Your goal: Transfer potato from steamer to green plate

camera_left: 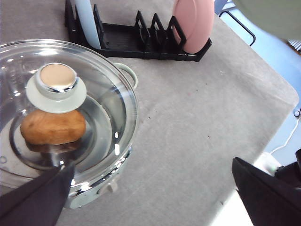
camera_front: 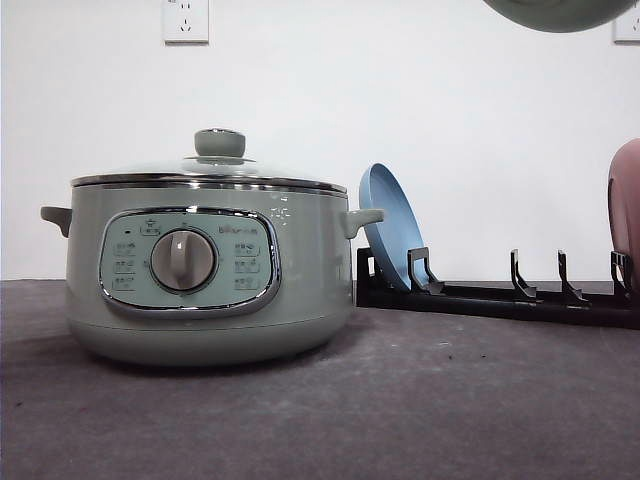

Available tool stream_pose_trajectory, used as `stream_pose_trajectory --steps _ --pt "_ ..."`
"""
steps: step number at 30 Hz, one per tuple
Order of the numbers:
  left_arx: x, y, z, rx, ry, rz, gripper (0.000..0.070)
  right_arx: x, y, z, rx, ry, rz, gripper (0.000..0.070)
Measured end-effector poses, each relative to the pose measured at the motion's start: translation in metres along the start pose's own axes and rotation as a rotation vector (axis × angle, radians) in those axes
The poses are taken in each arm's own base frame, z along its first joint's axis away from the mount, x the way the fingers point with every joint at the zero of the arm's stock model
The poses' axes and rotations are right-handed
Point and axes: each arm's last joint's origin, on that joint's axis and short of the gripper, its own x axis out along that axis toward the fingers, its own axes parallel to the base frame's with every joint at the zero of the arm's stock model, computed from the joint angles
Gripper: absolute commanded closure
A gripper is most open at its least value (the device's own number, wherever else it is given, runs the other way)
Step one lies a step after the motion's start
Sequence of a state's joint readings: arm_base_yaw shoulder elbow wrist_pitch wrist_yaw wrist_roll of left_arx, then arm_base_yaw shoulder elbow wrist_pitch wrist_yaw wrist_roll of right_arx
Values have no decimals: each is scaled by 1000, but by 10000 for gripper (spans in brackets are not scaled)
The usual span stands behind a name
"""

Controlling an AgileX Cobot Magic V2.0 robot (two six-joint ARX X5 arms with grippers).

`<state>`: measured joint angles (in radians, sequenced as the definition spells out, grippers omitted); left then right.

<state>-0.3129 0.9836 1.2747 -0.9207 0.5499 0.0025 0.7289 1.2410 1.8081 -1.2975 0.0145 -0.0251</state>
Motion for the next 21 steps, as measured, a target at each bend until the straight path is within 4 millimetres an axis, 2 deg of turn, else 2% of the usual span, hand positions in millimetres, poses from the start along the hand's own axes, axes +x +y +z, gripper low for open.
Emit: stream_pose_trajectory --steps 6,12,17,21 --pt "0 -1 0 1 4 -4 0 37 34 -24 -108 174 -30 693" --pt "0 -1 0 0 5 -4 0 80 64 -60 -150 296 -112 693" --pt "0 -1 0 0 5 -3 0 116 82 -97 -144 371 -109 693" --pt "0 -1 0 0 5 -4 0 141 86 -125 -128 423 -124 693"
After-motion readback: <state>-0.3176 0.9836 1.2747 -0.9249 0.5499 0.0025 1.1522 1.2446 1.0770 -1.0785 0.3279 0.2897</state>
